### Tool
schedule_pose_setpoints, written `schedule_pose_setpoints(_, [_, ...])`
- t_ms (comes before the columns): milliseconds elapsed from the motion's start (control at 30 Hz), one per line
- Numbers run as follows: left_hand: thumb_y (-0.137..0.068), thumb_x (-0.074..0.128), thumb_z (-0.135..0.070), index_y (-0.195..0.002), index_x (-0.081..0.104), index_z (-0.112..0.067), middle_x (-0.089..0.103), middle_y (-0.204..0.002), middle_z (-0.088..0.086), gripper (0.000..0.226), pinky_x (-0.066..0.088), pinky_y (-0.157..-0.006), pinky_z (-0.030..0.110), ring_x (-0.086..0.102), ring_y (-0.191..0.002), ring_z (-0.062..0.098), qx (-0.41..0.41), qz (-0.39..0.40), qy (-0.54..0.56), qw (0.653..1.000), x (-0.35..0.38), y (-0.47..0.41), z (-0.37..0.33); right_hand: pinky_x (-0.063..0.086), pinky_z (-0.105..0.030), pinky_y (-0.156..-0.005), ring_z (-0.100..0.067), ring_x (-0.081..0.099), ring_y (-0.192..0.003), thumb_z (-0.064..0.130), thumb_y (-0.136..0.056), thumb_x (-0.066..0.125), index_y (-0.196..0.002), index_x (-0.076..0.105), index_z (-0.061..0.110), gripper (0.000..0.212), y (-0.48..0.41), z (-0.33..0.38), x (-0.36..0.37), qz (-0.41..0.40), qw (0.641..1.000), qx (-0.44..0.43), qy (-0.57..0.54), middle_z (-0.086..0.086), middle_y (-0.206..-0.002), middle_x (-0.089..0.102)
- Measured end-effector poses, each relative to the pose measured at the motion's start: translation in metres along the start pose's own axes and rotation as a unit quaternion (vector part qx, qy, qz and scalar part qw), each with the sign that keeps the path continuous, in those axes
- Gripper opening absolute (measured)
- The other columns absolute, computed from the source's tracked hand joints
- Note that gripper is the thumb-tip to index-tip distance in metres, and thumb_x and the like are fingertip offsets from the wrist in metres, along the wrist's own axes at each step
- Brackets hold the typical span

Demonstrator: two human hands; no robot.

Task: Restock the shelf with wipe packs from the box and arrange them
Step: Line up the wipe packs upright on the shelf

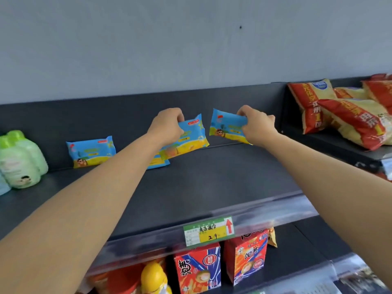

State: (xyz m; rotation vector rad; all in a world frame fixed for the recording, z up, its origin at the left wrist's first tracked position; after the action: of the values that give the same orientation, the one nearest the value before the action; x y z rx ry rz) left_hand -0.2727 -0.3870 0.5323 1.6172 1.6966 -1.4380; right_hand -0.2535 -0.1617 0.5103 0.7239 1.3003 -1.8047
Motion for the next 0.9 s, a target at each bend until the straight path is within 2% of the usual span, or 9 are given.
schedule_pose_setpoints(233, [-0.087,0.062,-0.005,-0.107,0.059,-0.012,0.057,-0.108,0.002,0.022,0.052,-0.082,0.037,0.057,-0.096,0.021,0.002,0.035,-0.026,0.999,0.037,-0.041,0.002,0.026,-0.034,-0.093,-0.031,0.054,-0.103,-0.002,-0.083,0.044,-0.113,0.055,0.024,0.042,-0.044,-0.023,0.030,0.036,0.999,-0.026,-0.002,-0.007,-0.117,0.053])
schedule_pose_setpoints(400, [-0.088,0.060,-0.003,-0.104,0.058,-0.013,0.055,-0.103,0.001,0.019,0.049,-0.078,0.035,0.055,-0.091,0.020,-0.018,0.050,-0.055,0.997,0.063,-0.067,-0.002,0.029,-0.039,-0.095,-0.029,0.047,-0.113,-0.002,-0.084,0.046,-0.112,0.058,0.029,0.043,-0.077,-0.042,0.047,0.090,0.994,-0.055,0.008,-0.003,-0.122,0.058])
schedule_pose_setpoints(500, [-0.087,0.057,0.000,-0.100,0.058,-0.014,0.058,-0.107,0.003,0.019,0.049,-0.077,0.036,0.055,-0.091,0.021,-0.037,0.053,-0.076,0.995,0.078,-0.083,-0.003,0.029,-0.039,-0.095,-0.027,0.047,-0.113,-0.003,-0.085,0.045,-0.110,0.058,0.029,0.042,-0.093,-0.053,0.059,0.121,0.991,-0.060,-0.014,0.001,-0.119,0.060])
schedule_pose_setpoints(633, [-0.088,0.057,0.001,-0.098,0.056,-0.014,0.059,-0.112,0.005,0.018,0.046,-0.073,0.033,0.053,-0.091,0.019,-0.058,0.056,-0.098,0.992,0.093,-0.099,0.003,0.028,-0.039,-0.099,-0.022,0.049,-0.109,-0.001,-0.089,0.047,-0.110,0.059,0.027,0.038,-0.108,-0.062,0.071,0.154,0.985,-0.071,-0.029,0.007,-0.101,0.054])
schedule_pose_setpoints(733, [-0.089,0.056,0.000,-0.099,0.056,-0.015,0.059,-0.112,0.005,0.018,0.048,-0.075,0.034,0.055,-0.092,0.020,-0.076,0.056,-0.092,0.991,0.099,-0.104,0.008,0.028,-0.040,-0.104,-0.020,0.049,-0.107,0.004,-0.093,0.046,-0.116,0.060,0.026,0.035,-0.115,-0.065,0.079,0.171,0.981,-0.078,-0.038,0.004,-0.109,0.058])
schedule_pose_setpoints(800, [-0.089,0.055,0.001,-0.100,0.057,-0.014,0.059,-0.112,0.005,0.018,0.048,-0.078,0.036,0.057,-0.096,0.022,-0.079,0.046,-0.089,0.992,0.103,-0.106,0.010,0.034,-0.041,-0.105,-0.022,0.050,-0.111,0.005,-0.094,0.044,-0.120,0.061,0.026,0.037,-0.117,-0.068,0.084,0.166,0.982,-0.079,-0.051,0.001,-0.118,0.060])
schedule_pose_setpoints(900, [-0.089,0.052,0.004,-0.101,0.059,-0.013,0.060,-0.111,0.008,0.022,0.045,-0.079,0.038,0.056,-0.102,0.027,-0.067,0.010,-0.102,0.992,0.110,-0.105,0.011,0.042,-0.038,-0.097,-0.026,0.040,-0.120,0.006,-0.093,0.047,-0.120,0.060,0.021,0.034,-0.114,-0.071,0.095,0.109,0.987,-0.099,-0.064,-0.006,-0.124,0.052])
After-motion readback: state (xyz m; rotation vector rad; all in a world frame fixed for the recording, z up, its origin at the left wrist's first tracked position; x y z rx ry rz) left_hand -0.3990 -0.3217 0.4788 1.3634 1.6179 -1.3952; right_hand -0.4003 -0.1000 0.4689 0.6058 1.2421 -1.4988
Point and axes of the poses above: each hand's wrist, its own y-axis away from the middle knuckle, its own x-axis out of the palm, z = x × y, the point moved 2 cm from there along -y, towards the middle knuckle
